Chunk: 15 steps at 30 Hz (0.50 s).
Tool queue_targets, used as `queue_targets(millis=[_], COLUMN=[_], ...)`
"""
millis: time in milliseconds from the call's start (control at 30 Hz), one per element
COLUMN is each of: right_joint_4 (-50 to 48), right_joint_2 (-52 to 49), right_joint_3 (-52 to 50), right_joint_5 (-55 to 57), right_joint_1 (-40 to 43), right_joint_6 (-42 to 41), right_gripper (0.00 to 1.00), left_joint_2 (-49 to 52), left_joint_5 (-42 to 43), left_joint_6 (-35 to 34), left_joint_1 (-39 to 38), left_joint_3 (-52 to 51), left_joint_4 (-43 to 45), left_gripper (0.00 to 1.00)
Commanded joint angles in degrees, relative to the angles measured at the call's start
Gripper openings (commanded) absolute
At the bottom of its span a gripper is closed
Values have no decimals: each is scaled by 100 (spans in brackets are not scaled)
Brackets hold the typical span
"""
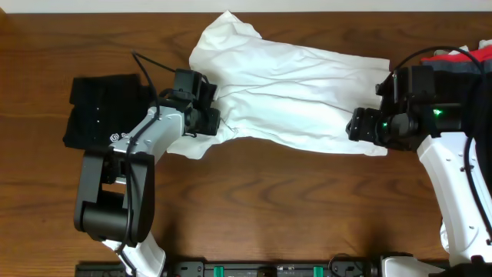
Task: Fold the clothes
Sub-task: 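Lower both grippers onto the shirt's left and right sides to grasp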
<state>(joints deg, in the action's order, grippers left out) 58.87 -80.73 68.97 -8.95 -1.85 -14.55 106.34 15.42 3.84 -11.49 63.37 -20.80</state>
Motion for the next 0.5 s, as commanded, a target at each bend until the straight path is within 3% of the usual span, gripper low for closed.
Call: queue_targets(millis=[0, 267, 467], right_joint_4=[35, 90, 109], right_joint_2=[59, 59, 2], right_joint_3=[-13, -13, -87], right_joint_5=[59, 63, 103], right_joint_1=[7, 7, 28], right_joint_6=[-61, 4, 0], right_gripper=[79, 79, 84], left_joint_2=[-289, -1097, -1248], left_joint_5=[-267, -603, -560], left_joint_6=[42, 20, -393], left_joint_1=[4, 2, -13], left_joint_3=[225, 516, 516], left_joint_4=[-245, -1261, -2260], left_gripper=[13, 9, 8])
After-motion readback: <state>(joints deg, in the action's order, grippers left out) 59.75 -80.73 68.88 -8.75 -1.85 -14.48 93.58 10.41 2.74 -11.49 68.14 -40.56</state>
